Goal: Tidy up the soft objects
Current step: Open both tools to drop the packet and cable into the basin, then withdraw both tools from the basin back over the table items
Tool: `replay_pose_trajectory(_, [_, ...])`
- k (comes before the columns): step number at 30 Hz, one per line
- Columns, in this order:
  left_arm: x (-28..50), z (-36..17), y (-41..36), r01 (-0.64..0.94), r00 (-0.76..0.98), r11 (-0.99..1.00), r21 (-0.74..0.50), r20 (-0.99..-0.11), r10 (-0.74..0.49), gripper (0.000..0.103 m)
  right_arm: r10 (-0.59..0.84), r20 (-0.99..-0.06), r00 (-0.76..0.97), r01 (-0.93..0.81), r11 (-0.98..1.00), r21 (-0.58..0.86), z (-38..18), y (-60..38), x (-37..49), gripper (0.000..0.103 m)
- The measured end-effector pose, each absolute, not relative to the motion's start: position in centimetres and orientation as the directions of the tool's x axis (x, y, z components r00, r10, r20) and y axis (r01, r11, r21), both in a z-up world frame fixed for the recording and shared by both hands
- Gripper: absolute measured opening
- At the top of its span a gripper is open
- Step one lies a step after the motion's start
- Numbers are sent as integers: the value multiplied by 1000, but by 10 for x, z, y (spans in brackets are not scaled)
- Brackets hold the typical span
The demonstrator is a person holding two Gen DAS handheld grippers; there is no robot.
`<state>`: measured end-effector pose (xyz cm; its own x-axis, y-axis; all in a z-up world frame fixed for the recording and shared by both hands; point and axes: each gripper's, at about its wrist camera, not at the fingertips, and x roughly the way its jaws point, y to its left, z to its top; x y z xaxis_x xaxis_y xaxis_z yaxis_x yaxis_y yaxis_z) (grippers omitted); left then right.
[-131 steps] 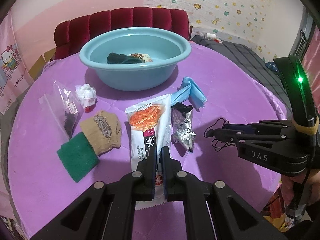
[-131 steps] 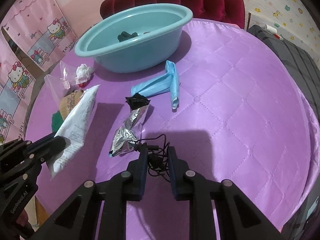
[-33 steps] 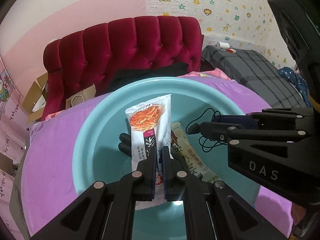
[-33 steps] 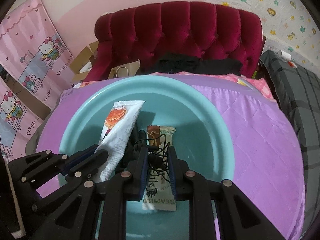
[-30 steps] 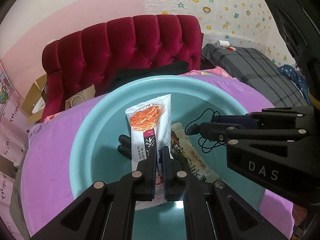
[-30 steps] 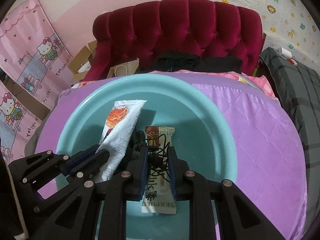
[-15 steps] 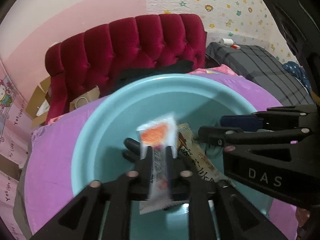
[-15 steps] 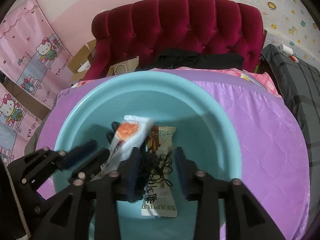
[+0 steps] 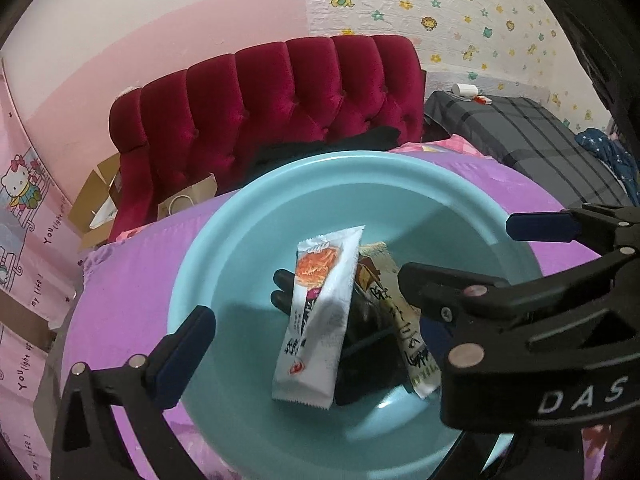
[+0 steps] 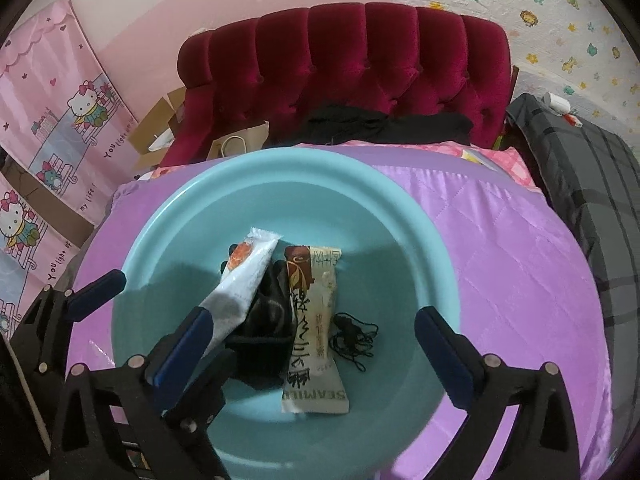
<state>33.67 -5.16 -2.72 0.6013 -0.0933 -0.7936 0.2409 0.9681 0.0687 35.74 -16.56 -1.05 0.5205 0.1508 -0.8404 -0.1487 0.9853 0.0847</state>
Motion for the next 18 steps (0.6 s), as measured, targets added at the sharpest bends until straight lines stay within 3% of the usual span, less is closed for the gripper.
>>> replay_pose_trajectory(18, [253,-1,-20,195,628,979,55,-774,-82,103,130,-824,551,-136,989,65,15,-160,266,103])
